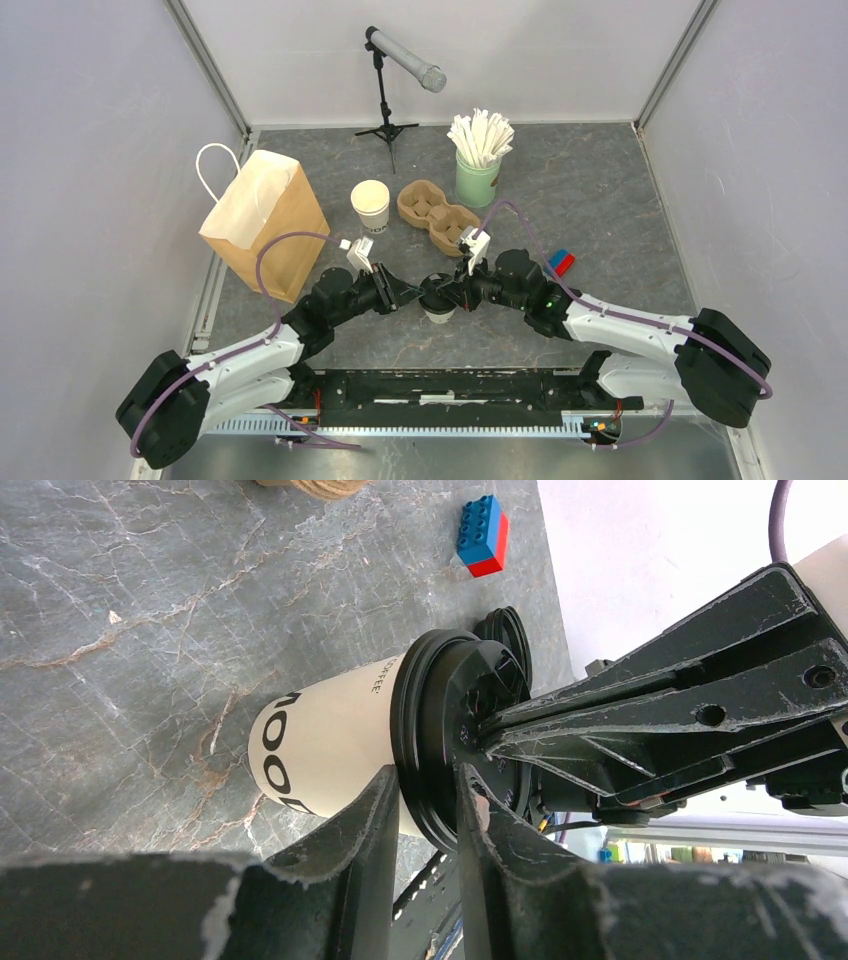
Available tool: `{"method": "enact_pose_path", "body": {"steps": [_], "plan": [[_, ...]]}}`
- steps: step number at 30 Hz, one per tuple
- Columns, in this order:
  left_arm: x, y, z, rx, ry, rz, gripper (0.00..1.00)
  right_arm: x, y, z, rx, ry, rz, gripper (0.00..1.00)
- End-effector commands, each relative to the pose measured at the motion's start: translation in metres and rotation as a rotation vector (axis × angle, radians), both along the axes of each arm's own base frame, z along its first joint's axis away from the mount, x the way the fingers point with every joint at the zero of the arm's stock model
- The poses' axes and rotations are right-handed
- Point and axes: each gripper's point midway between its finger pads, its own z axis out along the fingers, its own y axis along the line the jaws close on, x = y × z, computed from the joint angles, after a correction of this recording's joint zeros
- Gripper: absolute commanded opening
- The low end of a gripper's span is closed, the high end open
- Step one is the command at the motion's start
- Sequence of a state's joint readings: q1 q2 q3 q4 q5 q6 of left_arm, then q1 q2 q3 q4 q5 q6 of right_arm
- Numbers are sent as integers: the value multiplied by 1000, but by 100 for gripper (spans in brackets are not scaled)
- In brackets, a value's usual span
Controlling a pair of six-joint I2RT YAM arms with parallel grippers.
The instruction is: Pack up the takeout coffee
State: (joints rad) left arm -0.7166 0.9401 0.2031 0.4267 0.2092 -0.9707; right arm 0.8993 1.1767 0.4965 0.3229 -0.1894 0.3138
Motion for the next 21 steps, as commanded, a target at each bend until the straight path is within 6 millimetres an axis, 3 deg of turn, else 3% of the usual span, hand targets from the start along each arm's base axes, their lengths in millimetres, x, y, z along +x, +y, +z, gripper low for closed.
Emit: {"method": "enact_pose_path", "body": {"steps": [1,5,9,14,16,21], "plan": [[-42,51,-109,348,269,21,32,-24,-51,-86,-282,179,-57,11],[-45,49,-113,368,285,-12,30,-24,-50,-85,-277,183,-57,11],[-40,19,-72,196,228,-76,31,-19,-47,-77,-279,162,-58,11],[-26,0,-8,66,104,-94,53,-9,-33,-47,-245,123,-41,12],[-23,-2,6,60,81,-101,59,-5,-27,-32,-225,104,-34,12],[-22,-4,11,71,74,-113,69,2,-15,1,-174,70,-23,12]]}}
